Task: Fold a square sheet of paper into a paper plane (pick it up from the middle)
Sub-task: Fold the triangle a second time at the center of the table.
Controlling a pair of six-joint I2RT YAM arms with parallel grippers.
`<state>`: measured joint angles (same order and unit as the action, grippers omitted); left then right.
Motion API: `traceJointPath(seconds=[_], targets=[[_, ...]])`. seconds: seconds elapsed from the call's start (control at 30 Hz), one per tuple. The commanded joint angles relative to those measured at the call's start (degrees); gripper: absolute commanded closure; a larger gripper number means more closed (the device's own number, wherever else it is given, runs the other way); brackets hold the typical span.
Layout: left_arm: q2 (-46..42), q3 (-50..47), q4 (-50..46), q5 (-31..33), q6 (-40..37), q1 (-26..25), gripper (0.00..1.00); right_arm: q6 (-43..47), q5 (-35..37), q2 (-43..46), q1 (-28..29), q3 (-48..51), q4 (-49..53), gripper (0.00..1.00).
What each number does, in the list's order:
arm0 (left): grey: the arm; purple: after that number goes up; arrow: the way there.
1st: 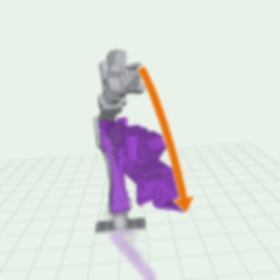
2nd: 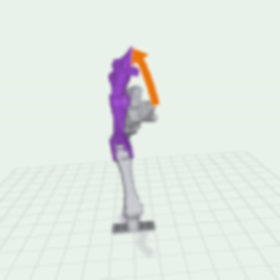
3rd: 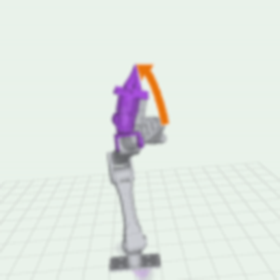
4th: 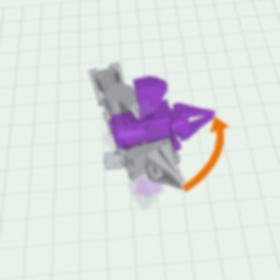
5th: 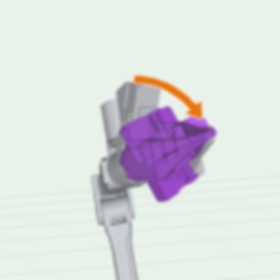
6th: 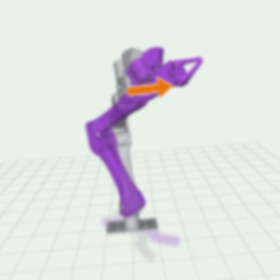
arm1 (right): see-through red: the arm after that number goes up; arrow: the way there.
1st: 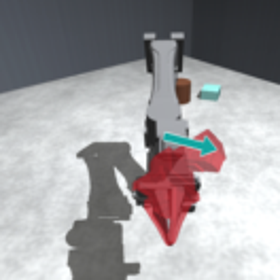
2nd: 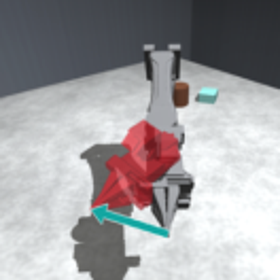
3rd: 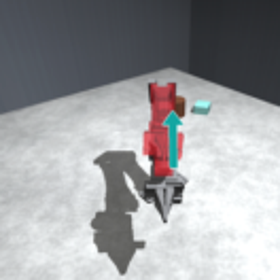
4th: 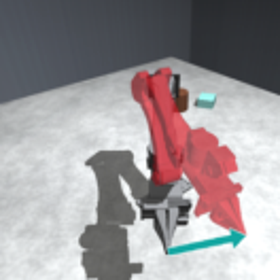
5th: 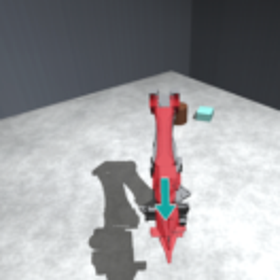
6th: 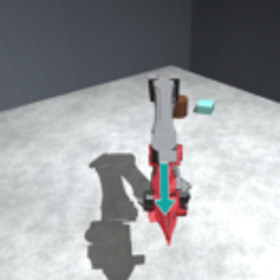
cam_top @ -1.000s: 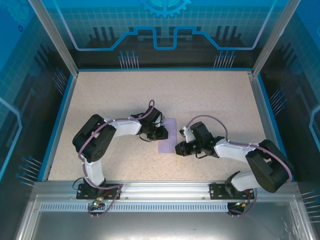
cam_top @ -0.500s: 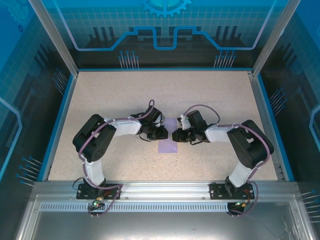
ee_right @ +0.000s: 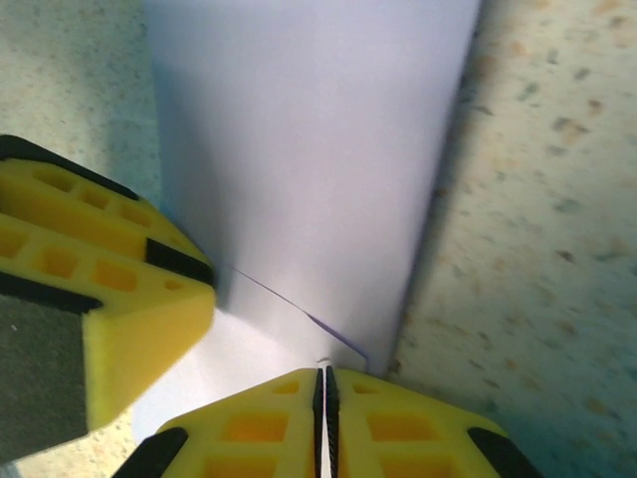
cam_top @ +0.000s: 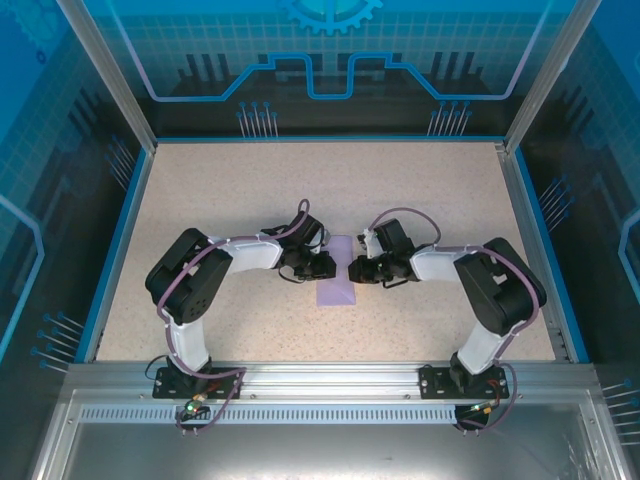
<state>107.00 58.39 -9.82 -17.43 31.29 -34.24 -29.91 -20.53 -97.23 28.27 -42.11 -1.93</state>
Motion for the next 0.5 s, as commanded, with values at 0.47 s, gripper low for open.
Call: traceJointPath(seconds=[0.47], targets=[[4.4, 1.1, -6.3, 3.3, -2.0, 1.0, 0.78, -1.8, 2.9, 6.6, 9.4, 6.0, 2.6, 0.88]])
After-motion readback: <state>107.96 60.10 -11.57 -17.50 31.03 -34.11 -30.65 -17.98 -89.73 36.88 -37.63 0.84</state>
